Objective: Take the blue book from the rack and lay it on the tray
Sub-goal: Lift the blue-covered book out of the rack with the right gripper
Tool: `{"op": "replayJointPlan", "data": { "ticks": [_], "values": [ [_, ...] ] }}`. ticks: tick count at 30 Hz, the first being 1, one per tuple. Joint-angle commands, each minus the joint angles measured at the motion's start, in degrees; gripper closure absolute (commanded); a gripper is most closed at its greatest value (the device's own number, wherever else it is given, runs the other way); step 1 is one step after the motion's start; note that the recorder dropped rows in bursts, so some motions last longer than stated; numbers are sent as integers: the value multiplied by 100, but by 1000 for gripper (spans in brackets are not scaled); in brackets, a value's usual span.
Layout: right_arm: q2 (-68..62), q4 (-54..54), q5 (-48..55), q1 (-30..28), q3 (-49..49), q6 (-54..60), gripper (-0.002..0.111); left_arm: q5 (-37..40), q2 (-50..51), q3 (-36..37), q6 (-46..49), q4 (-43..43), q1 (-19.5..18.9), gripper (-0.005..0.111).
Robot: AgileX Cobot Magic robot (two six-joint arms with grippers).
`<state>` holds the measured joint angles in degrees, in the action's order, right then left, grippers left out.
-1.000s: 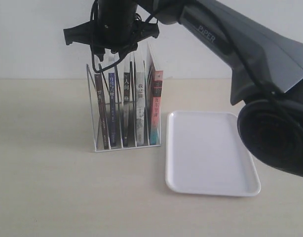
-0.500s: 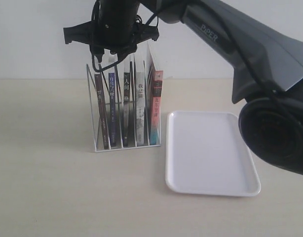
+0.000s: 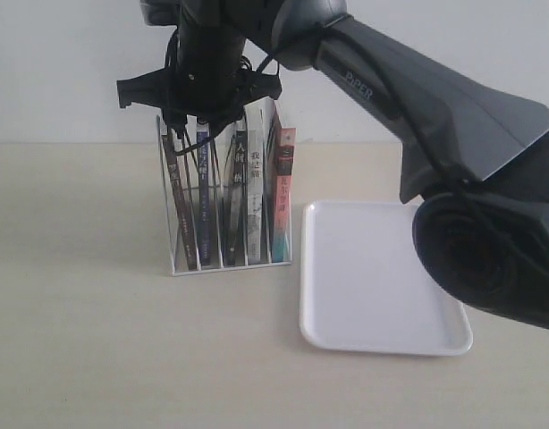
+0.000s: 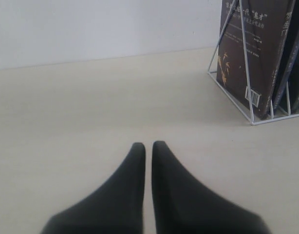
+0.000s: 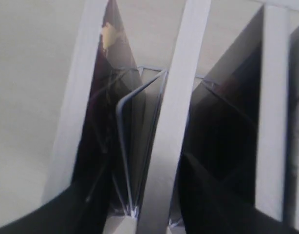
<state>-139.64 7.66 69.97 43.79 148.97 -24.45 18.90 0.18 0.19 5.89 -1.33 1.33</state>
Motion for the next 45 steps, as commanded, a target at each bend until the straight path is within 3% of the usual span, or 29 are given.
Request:
{"op": "replayJointPlan", "data": {
  "ticks": [1,3,6,7,16,26,45],
  "values": [
    [9,-53,-1,-40,23,-56,66,-91,-18,-19,13,-14,-11,102],
    [9,-80,-1,-40,23,-56,75,-91,-18,-19,13,-14,-11,102],
    [9,-125,-1,-40,23,-56,105,-91,-18,-19,13,-14,-11,102],
    [9,-125,-1,-40,23,-33,108,-91,-18,-19,13,-14,-11,102],
    [404,-57,-1,-40,23,75,108,-91,-18,-19,13,-14,-11,102],
    [1742,490,-1,-40,23,140,108,-91,-18,-19,13,-14,-11,102],
    [2479,443,-1,-17,23,504,108,-91,-18,-19,13,-14,-11,102]
  ]
}}
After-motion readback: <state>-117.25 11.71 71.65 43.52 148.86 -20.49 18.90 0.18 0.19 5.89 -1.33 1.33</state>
